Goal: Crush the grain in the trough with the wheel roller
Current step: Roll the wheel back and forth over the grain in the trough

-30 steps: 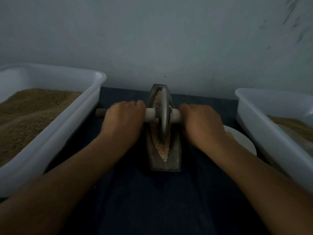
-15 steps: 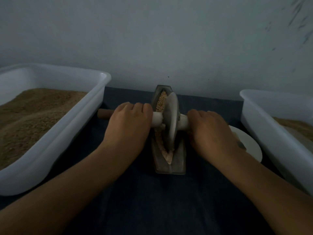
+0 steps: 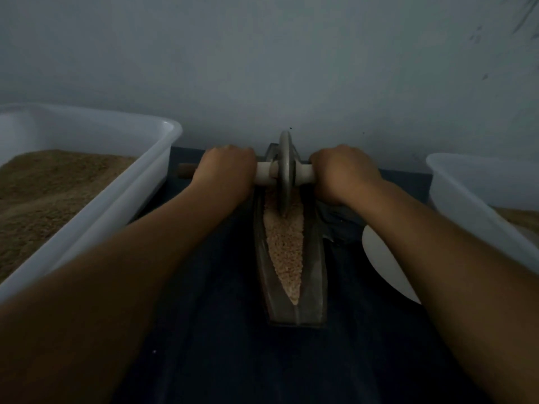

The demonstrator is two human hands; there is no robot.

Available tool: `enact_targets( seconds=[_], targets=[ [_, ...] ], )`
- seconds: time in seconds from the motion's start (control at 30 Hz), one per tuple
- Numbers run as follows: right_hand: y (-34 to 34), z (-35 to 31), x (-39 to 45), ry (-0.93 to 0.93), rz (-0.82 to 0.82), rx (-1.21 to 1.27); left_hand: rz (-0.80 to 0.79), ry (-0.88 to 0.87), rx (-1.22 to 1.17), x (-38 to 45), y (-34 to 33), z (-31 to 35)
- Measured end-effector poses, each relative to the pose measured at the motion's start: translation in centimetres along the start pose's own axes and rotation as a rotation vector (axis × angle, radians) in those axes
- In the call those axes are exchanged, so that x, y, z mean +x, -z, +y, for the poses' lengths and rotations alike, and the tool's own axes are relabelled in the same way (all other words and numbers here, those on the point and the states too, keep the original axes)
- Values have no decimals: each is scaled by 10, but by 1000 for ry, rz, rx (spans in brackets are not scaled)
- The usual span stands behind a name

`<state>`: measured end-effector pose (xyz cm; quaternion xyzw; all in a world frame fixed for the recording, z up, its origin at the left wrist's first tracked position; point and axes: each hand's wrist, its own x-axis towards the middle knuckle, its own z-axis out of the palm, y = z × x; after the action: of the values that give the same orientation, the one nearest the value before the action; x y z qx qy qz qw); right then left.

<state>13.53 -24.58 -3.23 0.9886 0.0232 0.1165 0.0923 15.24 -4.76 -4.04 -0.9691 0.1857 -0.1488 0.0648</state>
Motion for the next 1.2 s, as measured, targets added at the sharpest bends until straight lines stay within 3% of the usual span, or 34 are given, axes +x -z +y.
enact_targets(
  seconds=[0.37,0.67,1.0,1.2],
  targets=[
    [-6,-5,-82,70,249,91,119,-61,79,-58,12,17],
    [11,-13,-146,123,393,213,182,-103,-5,-119,33,22],
    [-3,-13,-108,100,373,47,-24,70,-100,-97,25,13],
    [-7,-4,-55,53,228,9,-21,85,-128,-47,14,7]
  ],
)
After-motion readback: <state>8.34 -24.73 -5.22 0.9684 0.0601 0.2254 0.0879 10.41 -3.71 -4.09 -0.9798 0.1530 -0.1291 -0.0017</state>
